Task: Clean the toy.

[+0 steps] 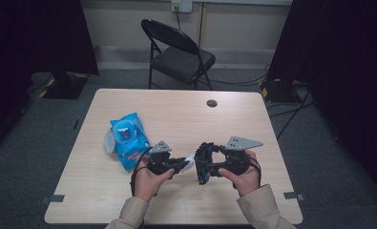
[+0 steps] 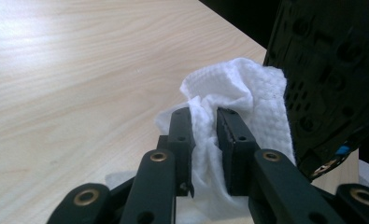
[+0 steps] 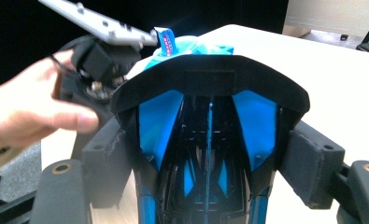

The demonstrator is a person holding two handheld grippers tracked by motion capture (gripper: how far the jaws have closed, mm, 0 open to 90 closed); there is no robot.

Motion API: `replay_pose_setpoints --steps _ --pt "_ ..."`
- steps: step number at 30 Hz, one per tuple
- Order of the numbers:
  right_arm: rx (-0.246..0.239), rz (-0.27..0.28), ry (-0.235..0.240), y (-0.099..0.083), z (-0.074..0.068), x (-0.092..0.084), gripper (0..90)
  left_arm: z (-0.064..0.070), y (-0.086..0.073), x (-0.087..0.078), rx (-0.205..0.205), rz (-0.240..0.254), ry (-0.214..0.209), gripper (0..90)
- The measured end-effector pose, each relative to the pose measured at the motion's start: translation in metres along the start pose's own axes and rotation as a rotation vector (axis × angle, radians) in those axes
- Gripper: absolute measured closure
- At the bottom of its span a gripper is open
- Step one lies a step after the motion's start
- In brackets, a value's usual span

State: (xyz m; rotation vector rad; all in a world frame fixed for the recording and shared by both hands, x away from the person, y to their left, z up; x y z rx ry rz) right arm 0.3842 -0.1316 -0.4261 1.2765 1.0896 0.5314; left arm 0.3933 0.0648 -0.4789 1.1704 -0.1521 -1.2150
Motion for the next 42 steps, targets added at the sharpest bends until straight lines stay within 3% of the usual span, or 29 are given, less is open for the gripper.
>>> replay_pose_setpoints --steps 8,20,26,42 --pt "0.005 -0.015 -0.003 -0.008 0.001 0.001 25.8 0.0 0.017 -0.009 0.001 0.031 -0.004 76.6" --pt "0.005 -0.028 0.003 -0.014 -0.001 0.003 25.8 0.018 0.047 -0.01 0.027 0.082 -0.043 76.6" --pt "0.001 -0.032 0.007 -0.016 -0.004 0.006 25.8 0.029 0.046 0.001 0.043 0.071 -0.06 76.6" --pt "0.003 -0.016 -0.011 -0.008 -0.002 0.006 25.8 0.026 0.037 0.01 0.043 0.053 -0.063 76.6"
Point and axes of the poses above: each handheld gripper's, and its own axes: x roughly forward along the jaws, y roughly out of its top, z roughly to its right, the point moved 4 cm from there along x, roughly forward along the jaws, and after that the axes turned 7 degrees about -x, right-handed, at the moved point
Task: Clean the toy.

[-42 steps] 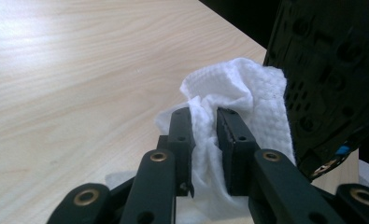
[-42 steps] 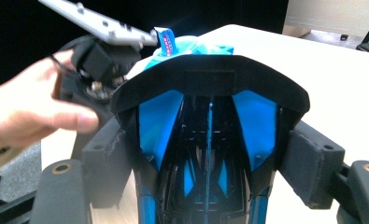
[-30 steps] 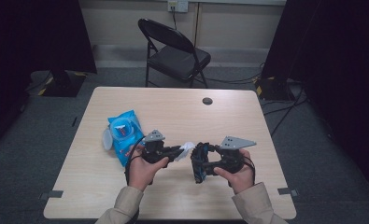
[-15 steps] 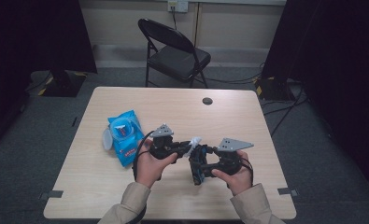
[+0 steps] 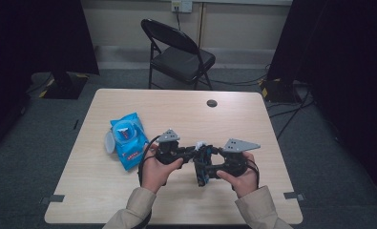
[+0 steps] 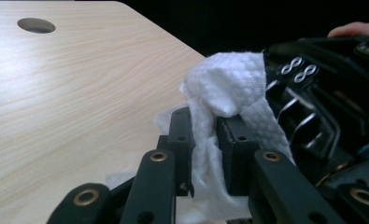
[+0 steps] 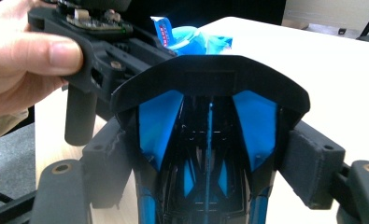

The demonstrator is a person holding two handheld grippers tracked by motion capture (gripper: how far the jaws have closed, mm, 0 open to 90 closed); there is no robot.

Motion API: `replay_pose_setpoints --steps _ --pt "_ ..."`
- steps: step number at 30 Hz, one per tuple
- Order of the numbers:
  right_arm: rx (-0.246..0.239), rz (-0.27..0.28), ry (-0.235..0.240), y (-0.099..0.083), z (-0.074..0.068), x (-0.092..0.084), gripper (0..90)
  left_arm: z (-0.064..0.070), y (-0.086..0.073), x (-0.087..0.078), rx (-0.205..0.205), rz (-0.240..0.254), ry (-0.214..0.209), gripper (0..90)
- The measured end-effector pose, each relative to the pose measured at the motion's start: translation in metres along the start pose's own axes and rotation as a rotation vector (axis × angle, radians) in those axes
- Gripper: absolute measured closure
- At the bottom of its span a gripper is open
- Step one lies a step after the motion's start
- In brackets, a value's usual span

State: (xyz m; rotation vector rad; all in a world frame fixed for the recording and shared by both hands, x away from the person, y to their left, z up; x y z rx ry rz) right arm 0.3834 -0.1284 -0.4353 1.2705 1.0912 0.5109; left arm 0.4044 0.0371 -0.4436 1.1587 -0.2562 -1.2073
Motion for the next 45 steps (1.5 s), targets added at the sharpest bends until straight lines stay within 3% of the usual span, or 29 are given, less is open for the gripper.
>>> replay_pose_setpoints --steps 26,45 --pt "0.006 0.037 0.033 0.02 -0.001 -0.001 25.8 -0.007 -0.035 0.016 -0.037 -0.051 -0.012 76.6" --pt "0.017 0.07 0.001 0.033 0.003 -0.007 25.8 -0.008 -0.061 0.014 -0.047 -0.087 -0.008 76.6"
Point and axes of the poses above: each handheld gripper's, and its own axes: x roughly forward along the jaws, y roughly out of its top, z roughly to its right, the point moved 4 cm from there along x, roughly forward along the jaws, and after that the axes turned 7 degrees about -x, right-handed, at the moved point
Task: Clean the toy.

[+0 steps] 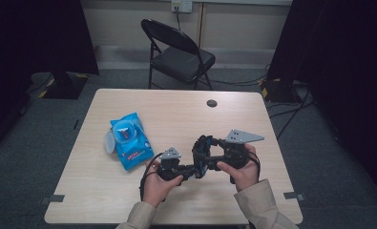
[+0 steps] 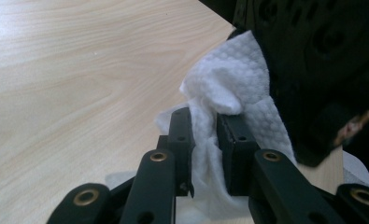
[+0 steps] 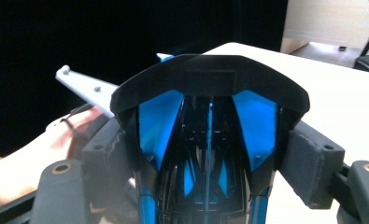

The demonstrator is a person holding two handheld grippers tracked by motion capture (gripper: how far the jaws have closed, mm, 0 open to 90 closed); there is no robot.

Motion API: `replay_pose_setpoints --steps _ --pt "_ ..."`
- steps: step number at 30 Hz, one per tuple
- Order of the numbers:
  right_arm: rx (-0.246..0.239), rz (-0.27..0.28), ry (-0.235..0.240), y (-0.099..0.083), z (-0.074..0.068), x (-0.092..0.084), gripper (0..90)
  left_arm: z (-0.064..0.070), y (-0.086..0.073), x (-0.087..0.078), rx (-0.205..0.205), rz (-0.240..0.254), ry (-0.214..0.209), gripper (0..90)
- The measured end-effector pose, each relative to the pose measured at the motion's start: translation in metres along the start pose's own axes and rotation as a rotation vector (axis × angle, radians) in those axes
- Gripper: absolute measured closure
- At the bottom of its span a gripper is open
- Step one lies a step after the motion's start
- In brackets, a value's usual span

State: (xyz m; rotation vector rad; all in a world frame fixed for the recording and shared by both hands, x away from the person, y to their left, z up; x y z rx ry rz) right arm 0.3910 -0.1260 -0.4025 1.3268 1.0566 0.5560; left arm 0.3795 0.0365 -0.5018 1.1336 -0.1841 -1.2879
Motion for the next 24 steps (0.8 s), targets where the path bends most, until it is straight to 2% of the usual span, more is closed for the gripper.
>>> replay_pose_setpoints --steps 8,14,24 --pt "0.016 -0.012 -0.035 -0.009 0.012 -0.013 25.8 -0.012 -0.011 -0.017 0.008 -0.013 0.059 76.5" --pt "0.031 -0.057 -0.072 -0.029 0.024 -0.025 25.8 -0.021 -0.018 -0.029 0.023 -0.023 0.1 76.4" --pt "0.061 -0.122 -0.12 -0.058 0.042 -0.035 25.8 -0.037 -0.024 -0.039 0.017 -0.022 0.16 76.1"
Point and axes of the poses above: each handheld gripper's, and its own axes: x roughly forward along the jaws, y roughly out of its top, z roughly to its right, the point moved 4 cm from there along x, roughly forward along the jaws, and after that the axes turned 7 degrees about -x, right-handed, at the moved point
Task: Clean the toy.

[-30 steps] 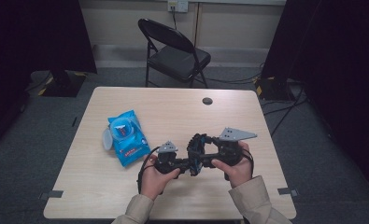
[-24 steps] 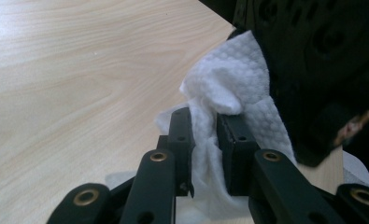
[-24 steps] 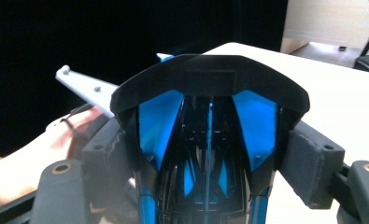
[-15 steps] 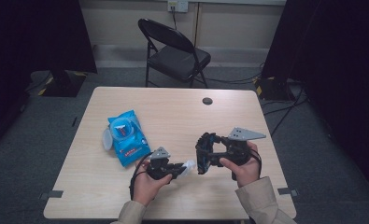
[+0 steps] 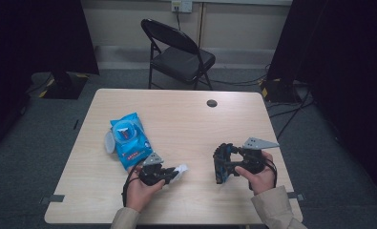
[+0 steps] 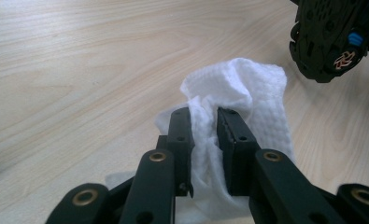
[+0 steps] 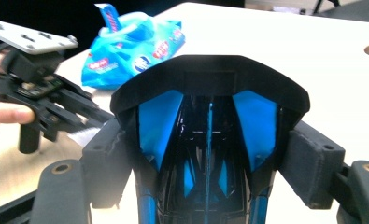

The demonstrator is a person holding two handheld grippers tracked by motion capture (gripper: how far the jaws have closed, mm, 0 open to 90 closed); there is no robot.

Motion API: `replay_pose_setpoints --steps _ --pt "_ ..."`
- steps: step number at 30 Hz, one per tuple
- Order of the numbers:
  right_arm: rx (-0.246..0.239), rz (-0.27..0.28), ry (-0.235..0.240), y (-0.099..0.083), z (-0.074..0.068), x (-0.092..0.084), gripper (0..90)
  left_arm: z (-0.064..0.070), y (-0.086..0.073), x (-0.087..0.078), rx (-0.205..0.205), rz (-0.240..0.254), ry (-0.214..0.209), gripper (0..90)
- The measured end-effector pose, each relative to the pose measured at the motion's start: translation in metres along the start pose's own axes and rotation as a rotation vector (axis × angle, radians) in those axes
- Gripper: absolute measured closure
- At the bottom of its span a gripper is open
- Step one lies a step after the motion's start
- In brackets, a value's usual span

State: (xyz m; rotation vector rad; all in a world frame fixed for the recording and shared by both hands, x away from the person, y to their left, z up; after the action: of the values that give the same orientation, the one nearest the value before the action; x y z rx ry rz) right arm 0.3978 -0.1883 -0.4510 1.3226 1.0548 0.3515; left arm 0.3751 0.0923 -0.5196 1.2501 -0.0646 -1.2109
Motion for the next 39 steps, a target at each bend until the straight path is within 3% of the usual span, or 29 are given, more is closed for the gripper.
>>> replay_pose_setpoints --steps 10,17,23,29,39 --pt "0.027 -0.018 -0.025 -0.007 0.01 0.005 25.8 -0.004 -0.001 -0.001 0.024 0.005 0.014 75.7" --pt "0.053 -0.024 -0.051 -0.006 0.016 0.02 25.8 -0.008 -0.004 -0.002 0.043 0.004 0.025 74.8" --pt "0.028 -0.088 -0.083 -0.012 0.019 0.045 25.7 -0.012 -0.005 -0.003 0.037 0.007 0.03 73.4" --pt "0.011 -0.168 -0.107 -0.024 0.025 0.071 25.7 -0.015 -0.004 -0.002 0.063 0.0 0.051 71.2" --pt "-0.001 -0.213 -0.134 -0.033 0.029 0.091 25.5 -0.017 -0.003 0.0 0.064 -0.016 0.075 65.7"
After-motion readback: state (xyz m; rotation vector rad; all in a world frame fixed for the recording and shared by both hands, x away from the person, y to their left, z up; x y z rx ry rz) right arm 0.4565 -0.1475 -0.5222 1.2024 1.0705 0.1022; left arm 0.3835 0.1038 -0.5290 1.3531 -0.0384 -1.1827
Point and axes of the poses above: each handheld gripper's, and its own axes: x roughly forward along the jaws, y roughly out of its top, z roughly to its right, the point moved 4 cm from there along x, roughly forward along the jaws, and after that the axes turned 7 degrees about -x, right-handed, at the moved point
